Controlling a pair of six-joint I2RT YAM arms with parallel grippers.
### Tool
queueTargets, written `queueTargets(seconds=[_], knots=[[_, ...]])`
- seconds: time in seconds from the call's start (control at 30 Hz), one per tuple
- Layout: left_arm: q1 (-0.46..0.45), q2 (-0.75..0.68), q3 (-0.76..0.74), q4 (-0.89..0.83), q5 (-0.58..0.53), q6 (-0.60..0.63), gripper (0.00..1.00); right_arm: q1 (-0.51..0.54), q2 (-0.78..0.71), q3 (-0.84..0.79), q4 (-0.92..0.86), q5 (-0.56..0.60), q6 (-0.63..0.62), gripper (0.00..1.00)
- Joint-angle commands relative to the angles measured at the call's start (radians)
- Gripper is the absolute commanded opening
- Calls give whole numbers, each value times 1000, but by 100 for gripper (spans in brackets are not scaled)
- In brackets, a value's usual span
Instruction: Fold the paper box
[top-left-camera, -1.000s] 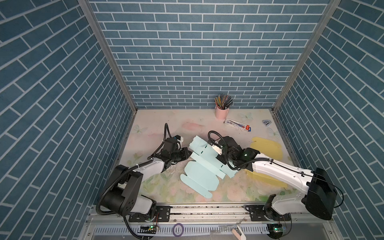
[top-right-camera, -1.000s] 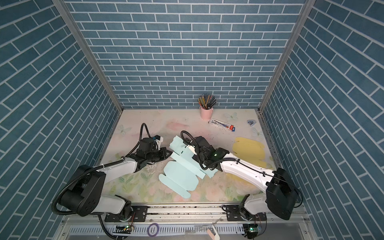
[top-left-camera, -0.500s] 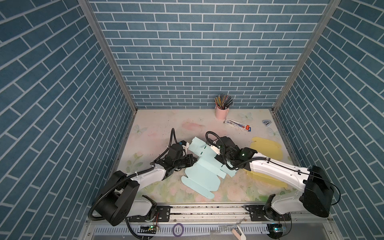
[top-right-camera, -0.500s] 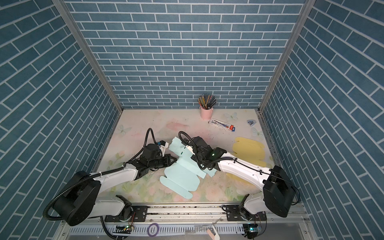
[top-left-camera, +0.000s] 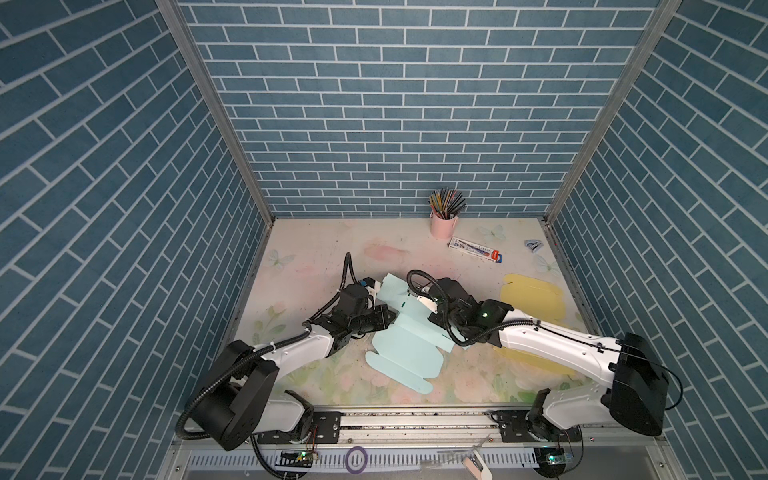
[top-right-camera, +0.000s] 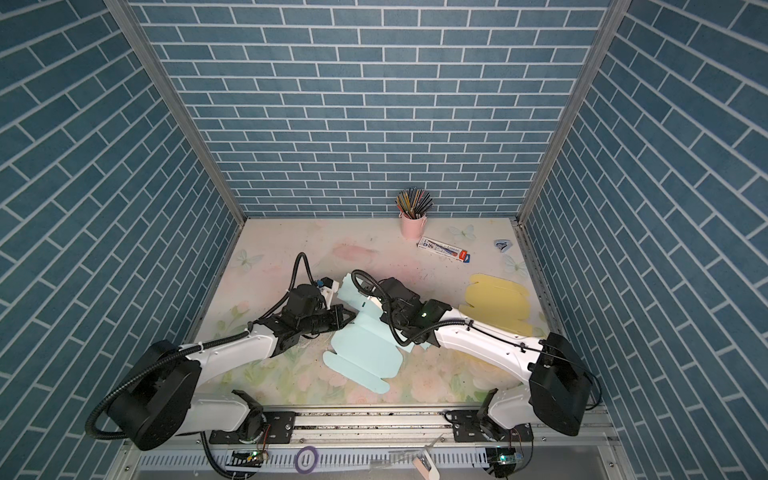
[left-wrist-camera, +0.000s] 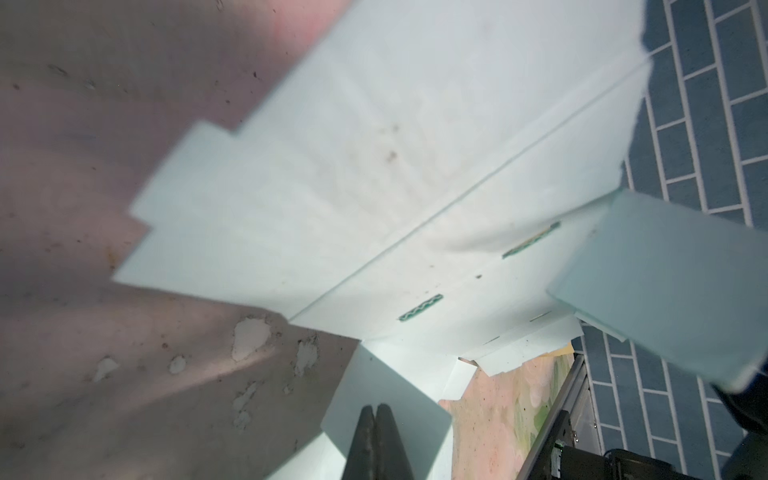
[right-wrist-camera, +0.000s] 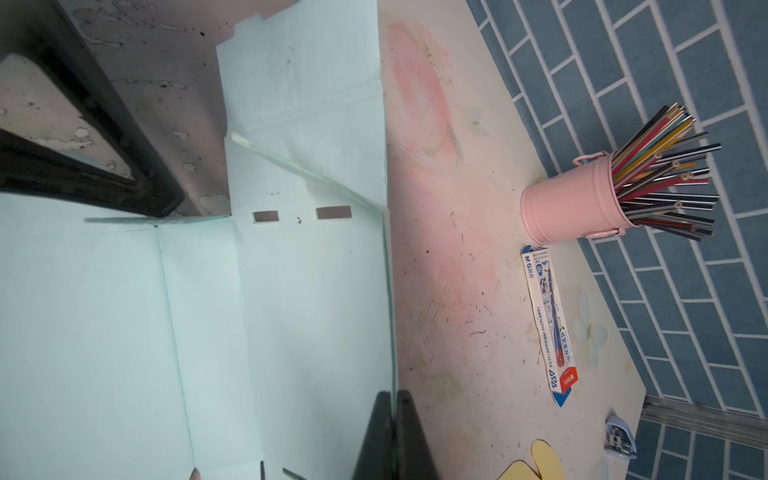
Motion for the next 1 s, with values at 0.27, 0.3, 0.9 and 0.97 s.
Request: queueTargets(seconds=[0.27,0.3,0.9,0.97], knots=[[261,-75,2,-22,112,30,0,23,31,15,114,131,-192,0],[293,-74,0,-6,128,22,0,23,44,21,120,142,-207,0],[396,359,344,64,56,92,0,78,185,36,321,207,-495,0],[393,389,364,62,59,104,0,78,194,28,345,205,-519,0]])
